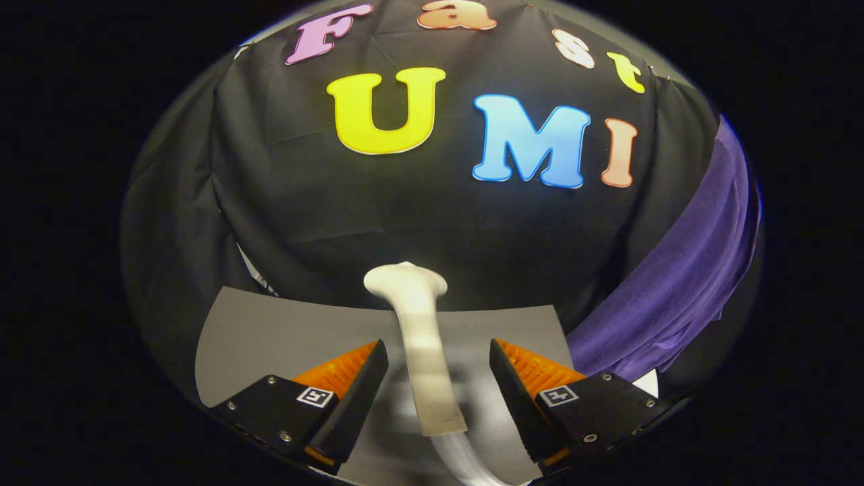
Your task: Iron the clothes twice with a garment steamer, once on the left side and once on the right side.
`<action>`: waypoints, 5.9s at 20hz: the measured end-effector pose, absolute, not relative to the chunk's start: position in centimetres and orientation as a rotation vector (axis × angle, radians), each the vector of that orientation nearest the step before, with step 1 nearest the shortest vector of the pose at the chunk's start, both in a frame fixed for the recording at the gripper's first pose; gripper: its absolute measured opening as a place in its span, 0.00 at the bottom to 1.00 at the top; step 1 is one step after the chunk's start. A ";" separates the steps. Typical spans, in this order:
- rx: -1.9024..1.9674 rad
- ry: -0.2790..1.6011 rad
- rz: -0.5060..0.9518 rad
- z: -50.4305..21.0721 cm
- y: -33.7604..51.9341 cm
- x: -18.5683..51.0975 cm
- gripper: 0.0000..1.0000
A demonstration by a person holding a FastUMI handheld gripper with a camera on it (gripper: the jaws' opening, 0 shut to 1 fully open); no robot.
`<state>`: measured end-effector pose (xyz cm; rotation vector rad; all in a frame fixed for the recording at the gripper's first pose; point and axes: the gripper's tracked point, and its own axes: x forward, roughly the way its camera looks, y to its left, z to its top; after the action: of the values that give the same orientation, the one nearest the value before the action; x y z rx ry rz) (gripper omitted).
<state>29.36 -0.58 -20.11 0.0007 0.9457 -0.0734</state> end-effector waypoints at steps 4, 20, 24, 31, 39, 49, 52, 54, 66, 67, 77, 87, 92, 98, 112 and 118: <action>0.082 1.032 -0.090 -22.4 -0.6 29.9 0.94; 0.196 1.101 -0.080 -26.0 0.1 30.7 0.50; 0.171 1.081 -0.121 -26.0 -0.4 30.6 0.44; 0.011 0.958 -0.160 -26.0 0.0 30.3 0.33; -0.063 0.840 -0.211 -23.7 0.1 27.4 0.33; -0.073 0.620 -0.119 -17.9 0.5 19.1 0.32; -0.102 0.556 -0.072 -15.2 -0.9 15.2 0.32; -0.134 0.522 -0.039 -13.8 -2.1 12.7 0.32; -0.132 0.358 0.042 -7.4 -12.8 1.0 0.32; -0.128 0.350 0.037 -6.9 -13.8 1.1 0.32; -0.102 0.239 -0.045 -1.1 -18.8 6.4 0.32; -0.108 0.150 -0.272 3.0 -25.1 13.6 0.32; -0.126 0.133 -0.369 2.8 -28.5 15.5 0.32; -0.149 0.143 -0.444 -0.3 -31.2 16.4 0.32; -0.230 0.338 -0.438 -14.0 -31.9 13.5 0.32; -0.240 0.414 -0.442 -18.2 -32.4 12.0 0.32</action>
<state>12.00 -32.40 -18.16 -0.2405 0.4139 -0.4419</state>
